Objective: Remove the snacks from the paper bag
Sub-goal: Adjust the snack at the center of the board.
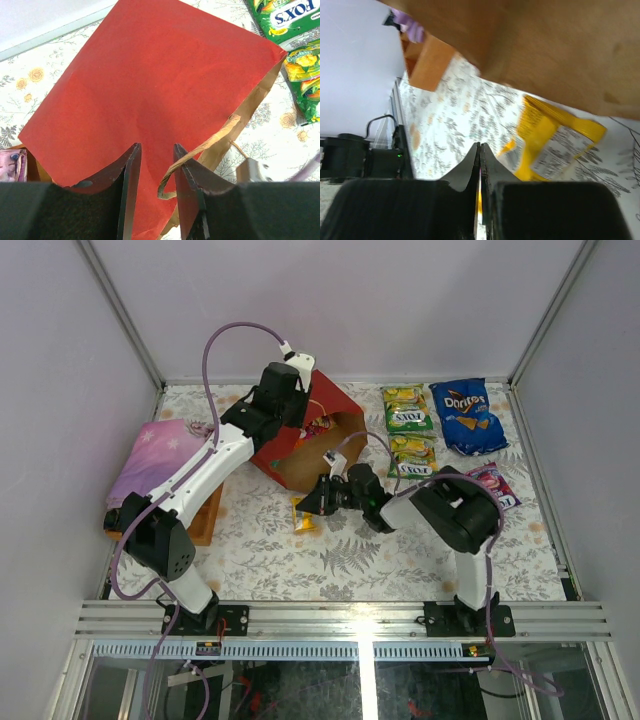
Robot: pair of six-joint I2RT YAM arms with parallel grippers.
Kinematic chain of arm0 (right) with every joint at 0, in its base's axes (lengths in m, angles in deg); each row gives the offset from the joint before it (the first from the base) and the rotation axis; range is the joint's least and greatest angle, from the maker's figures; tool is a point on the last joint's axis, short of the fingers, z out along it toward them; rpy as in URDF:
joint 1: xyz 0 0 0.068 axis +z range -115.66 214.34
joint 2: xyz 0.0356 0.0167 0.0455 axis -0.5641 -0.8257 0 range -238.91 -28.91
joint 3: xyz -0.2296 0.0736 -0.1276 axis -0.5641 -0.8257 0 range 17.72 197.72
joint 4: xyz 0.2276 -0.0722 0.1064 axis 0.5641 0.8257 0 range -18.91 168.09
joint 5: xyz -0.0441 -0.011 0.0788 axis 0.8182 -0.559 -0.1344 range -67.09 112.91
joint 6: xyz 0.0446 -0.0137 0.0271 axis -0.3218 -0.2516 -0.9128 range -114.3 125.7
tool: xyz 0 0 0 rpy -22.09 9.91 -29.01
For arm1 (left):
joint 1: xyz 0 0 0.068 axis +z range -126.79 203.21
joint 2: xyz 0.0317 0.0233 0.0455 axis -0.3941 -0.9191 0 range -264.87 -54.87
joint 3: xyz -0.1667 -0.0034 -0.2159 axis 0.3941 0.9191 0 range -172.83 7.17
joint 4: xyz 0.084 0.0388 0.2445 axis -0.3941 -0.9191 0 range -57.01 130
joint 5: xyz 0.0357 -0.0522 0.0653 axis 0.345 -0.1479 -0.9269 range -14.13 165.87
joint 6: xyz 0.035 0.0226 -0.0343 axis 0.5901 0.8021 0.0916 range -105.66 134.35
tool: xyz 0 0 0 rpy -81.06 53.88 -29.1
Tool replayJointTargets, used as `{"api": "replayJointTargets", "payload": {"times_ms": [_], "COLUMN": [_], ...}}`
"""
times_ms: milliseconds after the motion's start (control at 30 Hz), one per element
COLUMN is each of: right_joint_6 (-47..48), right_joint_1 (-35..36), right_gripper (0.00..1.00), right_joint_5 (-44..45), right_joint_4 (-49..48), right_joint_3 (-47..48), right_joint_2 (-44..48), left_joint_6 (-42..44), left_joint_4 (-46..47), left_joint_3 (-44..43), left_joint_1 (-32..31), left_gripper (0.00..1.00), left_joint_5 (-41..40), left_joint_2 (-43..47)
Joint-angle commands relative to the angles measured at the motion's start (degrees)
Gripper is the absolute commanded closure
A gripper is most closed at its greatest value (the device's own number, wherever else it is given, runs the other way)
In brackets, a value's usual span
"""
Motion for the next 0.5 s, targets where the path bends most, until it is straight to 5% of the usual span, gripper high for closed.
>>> {"api": "replayJointTargets", "payload": {"times_ms": [0,200,467], "right_joint_6": [4.6,4.5,-1.5], "right_joint_1": [-0.2,-0.2,0.8], "right_gripper": [1.0,1.0,1.0], "right_joint_5": [1.1,-0.4,-1.8], "right_joint_4": [3.0,2.5,-7.8], "right_joint_3": [1.6,1.5,-3.6], "right_joint_2": [9.9,11.6,1.5], "left_joint_6": [0.7,0.7,0.8], "left_joint_4": [1.5,1.5,1.7], "left_joint_3": [-0.1,0.0,0.3], "left_joint_1": [0.3,0.3,0.3], "left_gripper": [0.68,0.68,0.68], "left_joint_5": [-0.7,-0.8,-0.9], "left_joint_2": [1.7,1.8,1.5]}}
